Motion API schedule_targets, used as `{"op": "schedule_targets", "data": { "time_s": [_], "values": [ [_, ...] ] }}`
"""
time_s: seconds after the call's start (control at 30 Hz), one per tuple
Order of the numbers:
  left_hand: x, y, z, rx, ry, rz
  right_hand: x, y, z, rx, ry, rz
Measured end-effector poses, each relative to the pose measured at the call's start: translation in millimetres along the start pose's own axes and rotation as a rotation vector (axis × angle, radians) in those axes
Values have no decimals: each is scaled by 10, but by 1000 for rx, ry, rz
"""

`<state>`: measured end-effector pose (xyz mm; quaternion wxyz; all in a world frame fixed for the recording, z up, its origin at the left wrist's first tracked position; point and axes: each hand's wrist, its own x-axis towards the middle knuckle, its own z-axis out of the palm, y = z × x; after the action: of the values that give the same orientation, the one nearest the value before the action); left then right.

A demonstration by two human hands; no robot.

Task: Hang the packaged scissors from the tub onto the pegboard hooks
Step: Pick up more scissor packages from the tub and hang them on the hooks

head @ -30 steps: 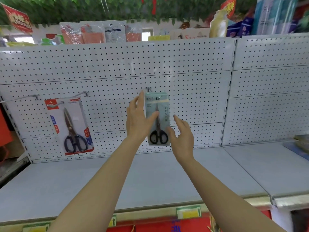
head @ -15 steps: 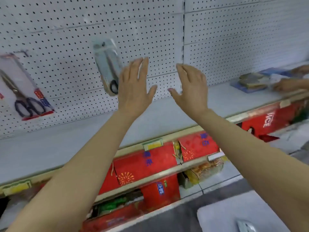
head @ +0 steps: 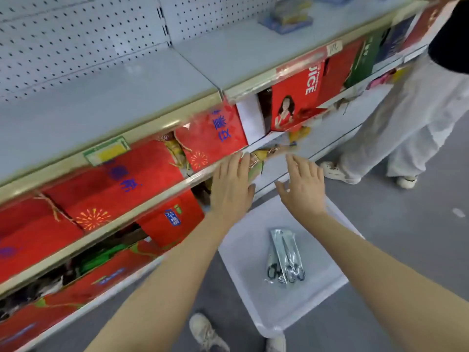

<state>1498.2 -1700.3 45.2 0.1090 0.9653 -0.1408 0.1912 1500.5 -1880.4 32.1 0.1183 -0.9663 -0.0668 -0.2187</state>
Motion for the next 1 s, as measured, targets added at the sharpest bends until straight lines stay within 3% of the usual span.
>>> {"op": "schedule_targets", "data": {
  "time_s": [0.23,0.43,0.67,0.9,1.0],
  "values": [
    [-801,502,1366,69,-391,-81,-1175,907,824,-83,-247,112],
    [-1362,677,2146,61,-556,-160,-1683,1201,1438,-127,-451,182],
    [-1752,708,2566,129,-590,-247,-1898,1017,1911,-9,-880,557],
    [-1806,707,2725,110,-628,-347,-2025,858,2050,37,-863,689],
    [-1755,811,2768,-23,-664,-463,-1981,932,1930,131,-824,728]
  ]
}}
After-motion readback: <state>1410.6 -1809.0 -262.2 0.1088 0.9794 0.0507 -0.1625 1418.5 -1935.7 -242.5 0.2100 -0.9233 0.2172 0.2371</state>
